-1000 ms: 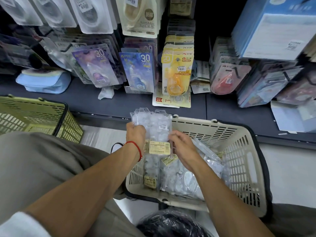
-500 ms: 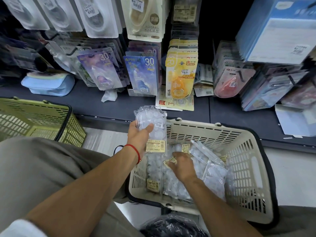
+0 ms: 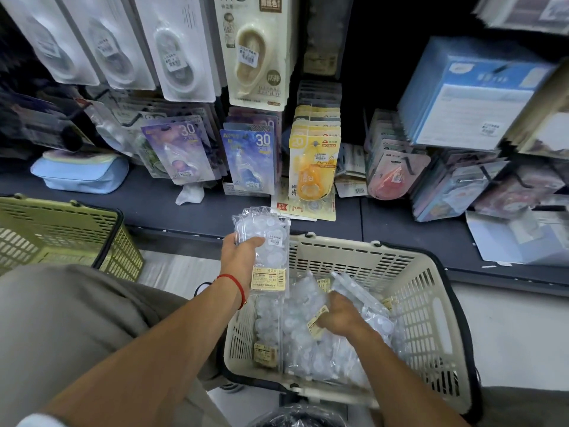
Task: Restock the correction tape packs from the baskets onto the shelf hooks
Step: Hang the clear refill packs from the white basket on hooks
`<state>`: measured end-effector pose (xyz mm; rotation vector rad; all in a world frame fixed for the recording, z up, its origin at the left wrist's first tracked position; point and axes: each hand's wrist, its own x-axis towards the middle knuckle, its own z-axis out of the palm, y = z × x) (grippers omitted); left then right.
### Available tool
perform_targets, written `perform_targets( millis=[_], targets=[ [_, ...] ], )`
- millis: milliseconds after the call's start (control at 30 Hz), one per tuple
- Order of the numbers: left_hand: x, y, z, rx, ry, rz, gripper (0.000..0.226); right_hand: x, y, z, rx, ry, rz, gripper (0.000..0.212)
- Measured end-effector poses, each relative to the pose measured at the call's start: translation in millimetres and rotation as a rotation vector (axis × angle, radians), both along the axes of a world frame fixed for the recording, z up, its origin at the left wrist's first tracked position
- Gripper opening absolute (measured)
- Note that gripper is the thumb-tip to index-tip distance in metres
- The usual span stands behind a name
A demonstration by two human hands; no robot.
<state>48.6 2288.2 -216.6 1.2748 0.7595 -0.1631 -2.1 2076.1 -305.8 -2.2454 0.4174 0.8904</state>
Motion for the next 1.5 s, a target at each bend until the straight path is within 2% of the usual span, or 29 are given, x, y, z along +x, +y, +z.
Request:
perform_targets(
  millis=[67, 133, 200, 267, 333, 400, 567, 633, 700, 900, 933, 1033, 1100, 1200, 1233, 1333, 1433, 1500],
  targets=[
    [0.1, -1.3, 2.2, 0.03, 0.0, 0.003, 0.031, 3.1, -20.4, 22.6, 0.098, 0.021, -0.069, 0.026],
    [-0.7, -3.5, 4.0, 0.109, -0.016, -0.007, 0.032, 4.8, -45.2, 52.6, 0.157, -0.042, -0.136, 0.017],
    [-1.2, -7.5, 6.0, 0.159, -0.017, -0.016, 0.032, 3.3, -67.0, 83.8, 0.32, -0.122, -0.239, 0.027],
    [-1.0, -15.8, 11.7, 0.127, -0.02, -0.04, 0.03, 2.8, -77.1, 114.9, 0.593, -0.163, -0.329, 0.043],
    [0.7, -27.2, 25.2, 0.055, -0.062, -0.082, 0.024, 8.9, -70.2, 146.8, 0.708, -0.23, -0.266, 0.048],
    [4.8, -38.1, 43.4, 0.052, -0.169, -0.147, 0.026, 22.8, -52.9, 176.3, 0.631, -0.325, -0.147, 0.048],
    [18.1, -37.0, 92.3, 0.154, -0.475, -0.233, 0.054, 63.6, -17.7, 238.2, 0.372, -0.483, 0.072, 0.033],
    [24.2, -29.7, 116.3, 0.227, -0.539, -0.255, 0.062, 73.5, -13.2, 254.0, 0.386, -0.531, 0.101, 0.024],
    [28.3, -26.6, 144.1, 0.216, -0.583, -0.292, 0.072, 79.2, -10.2, 266.5, 0.398, -0.614, 0.092, 0.012],
    [51.0, -29.5, 201.2, 0.214, -0.75, -0.387, 0.104, 90.2, -13.6, 297.2, 0.517, -0.841, 0.015, 0.018],
    [55.2, -28.6, 208.3, 0.226, -0.772, -0.408, 0.101, 92.7, -14.2, 303.4, 0.529, -0.871, 0.0, 0.022],
    [65.6, -27.7, 222.4, 0.23, -0.822, -0.449, 0.067, 101.3, -15.1, 321.7, 0.496, -0.958, -0.015, 0.044],
    [73.0, -25.1, 222.4, 0.153, -0.83, -0.423, 0.067, 106.2, -12.3, 328.8, 0.468, -1.02, 0.02, 0.054],
    [78.8, -13.4, 227.3, 0.118, -0.814, -0.365, 0.083, 116.9, -10.3, 334.1, 0.543, -1.048, -0.023, 0.061],
    [78.8, -9.1, 230.3, 0.168, -0.812, -0.342, 0.082, 120.2, -10.2, 337.4, 0.568, -1.055, -0.046, 0.062],
    [79.4, 0.1, 236.1, 0.449, -0.88, -0.218, 0.055, 133.3, -13.0, 346.9, 0.582, -1.083, -0.087, 0.055],
    [81.6, 8.5, 236.6, 0.65, -0.919, -0.067, 0.056, 144.6, -13.4, 347.6, 0.616, -1.05, -0.08, 0.055],
    [82.6, 14.5, 238.4, 0.698, -0.924, -0.013, 0.064, 148.4, -13.1, 345.9, 0.611, -1.017, -0.063, 0.06]
  ],
)
